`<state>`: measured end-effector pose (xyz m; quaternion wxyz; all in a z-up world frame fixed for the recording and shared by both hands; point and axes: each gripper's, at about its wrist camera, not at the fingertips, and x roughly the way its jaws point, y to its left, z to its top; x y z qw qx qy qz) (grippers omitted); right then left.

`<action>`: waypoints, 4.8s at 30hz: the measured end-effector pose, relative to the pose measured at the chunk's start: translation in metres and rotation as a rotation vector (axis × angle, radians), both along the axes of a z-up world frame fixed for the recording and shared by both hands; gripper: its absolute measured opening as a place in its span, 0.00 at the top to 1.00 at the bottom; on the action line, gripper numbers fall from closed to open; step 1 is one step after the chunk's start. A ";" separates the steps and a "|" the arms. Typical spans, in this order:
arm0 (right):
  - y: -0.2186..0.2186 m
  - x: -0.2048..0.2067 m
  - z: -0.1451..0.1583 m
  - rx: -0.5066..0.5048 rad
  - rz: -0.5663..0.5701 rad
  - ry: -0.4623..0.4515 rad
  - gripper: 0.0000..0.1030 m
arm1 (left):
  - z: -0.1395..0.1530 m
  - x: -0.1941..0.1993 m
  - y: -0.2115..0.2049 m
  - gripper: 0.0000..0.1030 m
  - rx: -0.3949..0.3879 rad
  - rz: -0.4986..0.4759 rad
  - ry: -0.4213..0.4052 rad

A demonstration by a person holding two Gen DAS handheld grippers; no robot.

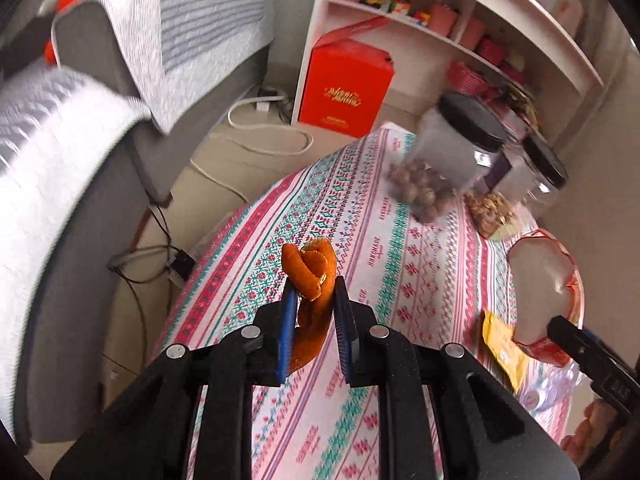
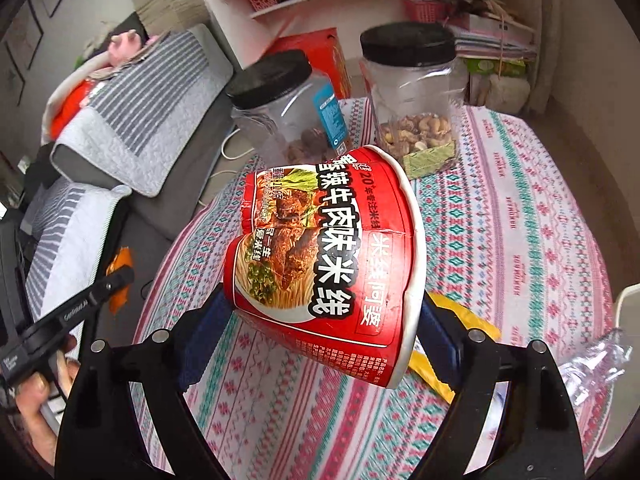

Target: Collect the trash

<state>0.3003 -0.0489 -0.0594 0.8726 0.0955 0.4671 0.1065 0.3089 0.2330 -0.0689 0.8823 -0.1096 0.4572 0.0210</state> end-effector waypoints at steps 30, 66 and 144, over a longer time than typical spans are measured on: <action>-0.163 -0.113 0.038 0.008 -0.062 -0.170 0.38 | 0.036 -0.103 -0.201 0.82 0.032 -0.164 -0.123; -0.200 -0.133 -0.086 -0.161 0.001 0.341 0.07 | 0.025 -0.116 -0.181 0.81 0.044 -0.172 -0.068; -0.096 -0.116 0.010 0.030 0.166 -0.150 0.65 | 0.040 -0.128 -0.122 0.81 0.016 -0.043 -0.118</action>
